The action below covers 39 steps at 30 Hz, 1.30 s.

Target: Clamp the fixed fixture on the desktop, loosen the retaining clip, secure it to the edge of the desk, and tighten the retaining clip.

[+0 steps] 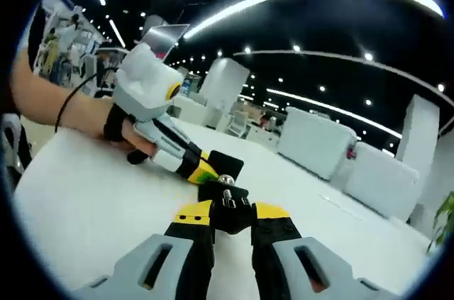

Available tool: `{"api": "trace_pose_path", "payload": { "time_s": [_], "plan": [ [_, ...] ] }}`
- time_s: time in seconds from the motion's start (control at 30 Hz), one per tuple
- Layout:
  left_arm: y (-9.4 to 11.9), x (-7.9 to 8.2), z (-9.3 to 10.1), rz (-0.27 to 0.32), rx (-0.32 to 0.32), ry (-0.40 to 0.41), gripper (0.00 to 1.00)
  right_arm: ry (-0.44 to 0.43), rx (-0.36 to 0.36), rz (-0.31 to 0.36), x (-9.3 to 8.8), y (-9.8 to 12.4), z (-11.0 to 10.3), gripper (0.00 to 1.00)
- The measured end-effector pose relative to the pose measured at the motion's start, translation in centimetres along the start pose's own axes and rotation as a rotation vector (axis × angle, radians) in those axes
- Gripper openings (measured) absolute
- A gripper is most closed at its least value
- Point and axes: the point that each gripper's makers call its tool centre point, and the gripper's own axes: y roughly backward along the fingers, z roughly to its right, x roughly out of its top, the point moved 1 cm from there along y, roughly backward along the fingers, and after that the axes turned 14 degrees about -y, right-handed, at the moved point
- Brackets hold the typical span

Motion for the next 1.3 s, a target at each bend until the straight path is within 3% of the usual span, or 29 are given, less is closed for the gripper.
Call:
{"api": "trace_pose_path", "payload": {
  "time_s": [0.1, 0.2, 0.33, 0.4, 0.47, 0.5, 0.57, 0.73, 0.93, 1.1, 1.3],
  "plan": [
    [0.0, 0.0, 0.0, -0.001, 0.0, 0.002, 0.06, 0.157, -0.014, -0.009, 0.0, -0.4, 0.1, 0.17],
    [0.0, 0.0, 0.0, -0.001, 0.0, -0.007, 0.06, 0.139, -0.019, -0.011, -0.1, -0.4, 0.4, 0.17],
    [-0.1, 0.0, 0.0, -0.002, 0.0, -0.011, 0.06, 0.02, -0.015, -0.003, 0.0, -0.3, 0.4, 0.19],
    [-0.1, 0.0, 0.0, -0.004, -0.001, -0.004, 0.06, -0.12, 0.018, 0.034, 1.0, 0.2, 0.2, 0.21],
    [0.0, 0.0, 0.0, -0.004, 0.0, -0.006, 0.06, -0.299, 0.049, 0.066, 1.5, 0.5, 0.4, 0.3],
    [-0.1, -0.1, -0.2, -0.004, 0.0, -0.005, 0.06, -0.318, 0.041, 0.064, 1.5, 0.5, 0.8, 0.33],
    [-0.1, -0.1, -0.3, -0.005, 0.002, -0.003, 0.06, -0.403, 0.024, 0.052, 1.0, 0.3, 2.4, 0.3],
    [-0.2, -0.3, -0.6, -0.006, 0.002, -0.002, 0.06, -0.57, 0.033, 0.042, 0.8, 0.7, 2.7, 0.28],
    [-0.5, -0.5, -0.9, -0.006, 0.001, 0.0, 0.06, -0.639, 0.042, 0.031, 0.2, 0.5, 3.0, 0.27],
    [-0.6, -0.4, -0.6, -0.006, 0.0, 0.0, 0.06, -0.599, 0.034, -0.027, -0.9, 0.1, 2.4, 0.25],
    [-0.6, -0.4, -0.5, -0.006, 0.001, 0.001, 0.06, -0.611, 0.048, -0.027, -0.9, 0.1, 2.2, 0.23]
  ]
}}
